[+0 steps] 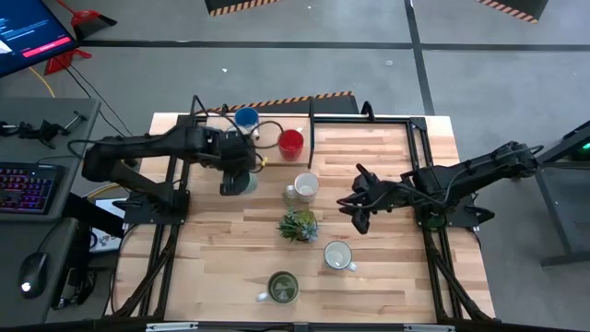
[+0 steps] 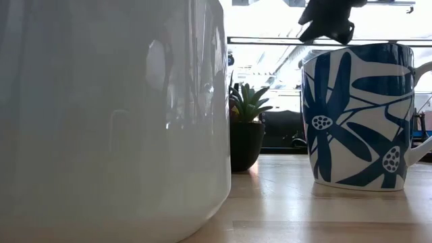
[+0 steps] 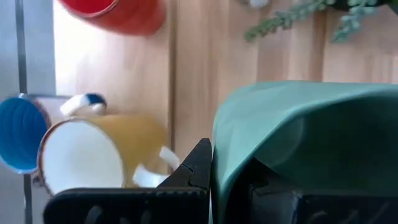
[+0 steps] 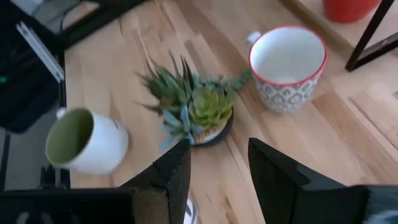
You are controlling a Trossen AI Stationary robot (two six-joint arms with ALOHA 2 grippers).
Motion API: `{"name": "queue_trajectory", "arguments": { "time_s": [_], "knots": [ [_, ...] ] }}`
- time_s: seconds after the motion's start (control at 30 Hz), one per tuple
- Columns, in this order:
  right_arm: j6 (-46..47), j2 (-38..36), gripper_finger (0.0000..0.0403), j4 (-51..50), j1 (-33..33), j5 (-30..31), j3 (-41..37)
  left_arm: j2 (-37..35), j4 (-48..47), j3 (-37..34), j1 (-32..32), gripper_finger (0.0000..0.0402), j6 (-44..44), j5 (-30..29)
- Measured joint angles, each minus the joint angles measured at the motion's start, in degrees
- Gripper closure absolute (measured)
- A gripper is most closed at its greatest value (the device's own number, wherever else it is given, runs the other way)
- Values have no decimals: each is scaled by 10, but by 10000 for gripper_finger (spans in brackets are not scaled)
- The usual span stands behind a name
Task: Place coffee mugs
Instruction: Put the light green mug on the shelf
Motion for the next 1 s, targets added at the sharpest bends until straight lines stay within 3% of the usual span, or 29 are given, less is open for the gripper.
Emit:
{"name": "queue_trajectory", "arguments": {
  "time_s": [0.3,0.57,1.0],
  "knots": [
    [14,0,265,41,0,13,0,-3,-6,0,40,392,4,0],
    [24,0,265,43,0,14,0,-56,-14,0,58,392,17,-2],
    [24,0,265,71,0,55,0,-94,-20,0,168,392,43,-14]
  ]
}}
